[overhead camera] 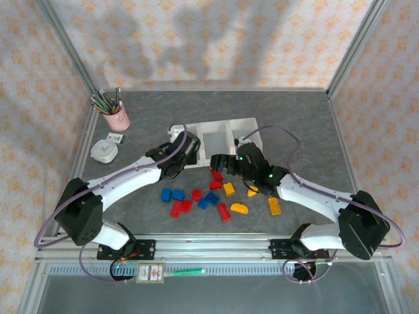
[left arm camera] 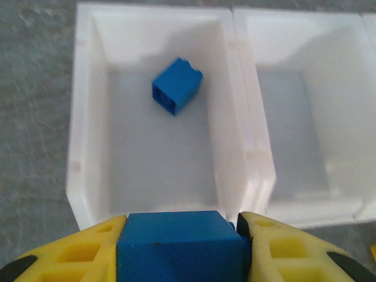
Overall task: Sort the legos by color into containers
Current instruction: Place the lego in the container.
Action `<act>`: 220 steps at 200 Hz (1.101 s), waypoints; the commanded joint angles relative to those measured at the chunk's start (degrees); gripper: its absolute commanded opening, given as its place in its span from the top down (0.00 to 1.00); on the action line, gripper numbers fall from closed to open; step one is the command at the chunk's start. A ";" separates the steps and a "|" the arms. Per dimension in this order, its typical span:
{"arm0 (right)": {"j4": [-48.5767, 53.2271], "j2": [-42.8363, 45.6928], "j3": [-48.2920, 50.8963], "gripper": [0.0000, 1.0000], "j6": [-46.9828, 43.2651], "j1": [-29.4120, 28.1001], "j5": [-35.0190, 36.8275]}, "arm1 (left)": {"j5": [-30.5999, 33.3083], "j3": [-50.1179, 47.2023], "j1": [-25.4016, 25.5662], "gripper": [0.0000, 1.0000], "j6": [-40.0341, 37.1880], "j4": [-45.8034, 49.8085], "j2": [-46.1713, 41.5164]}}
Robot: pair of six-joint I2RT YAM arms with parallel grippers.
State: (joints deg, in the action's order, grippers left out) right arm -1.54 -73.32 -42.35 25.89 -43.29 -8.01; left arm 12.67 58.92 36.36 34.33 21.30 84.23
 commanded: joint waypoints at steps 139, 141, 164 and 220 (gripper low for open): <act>-1.45 -2.73 -3.47 0.00 1.00 0.75 1.58 | -0.67 15.62 -8.68 0.41 -12.70 -2.05 19.54; -1.45 -2.71 -3.49 0.00 0.94 0.86 1.59 | -0.64 15.62 -8.68 0.41 -12.73 -2.01 19.50; -1.04 -2.36 -3.85 0.00 0.46 0.83 1.36 | -0.45 16.11 -8.71 0.40 -12.62 -0.24 18.60; 0.31 -1.92 -4.24 0.00 -3.22 0.75 -3.77 | -4.19 8.23 -8.58 0.38 -9.63 1.04 7.02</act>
State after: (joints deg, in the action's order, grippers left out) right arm -2.15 -76.75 -44.86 25.41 -42.70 -9.17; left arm 10.50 71.09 27.70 22.74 20.36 98.54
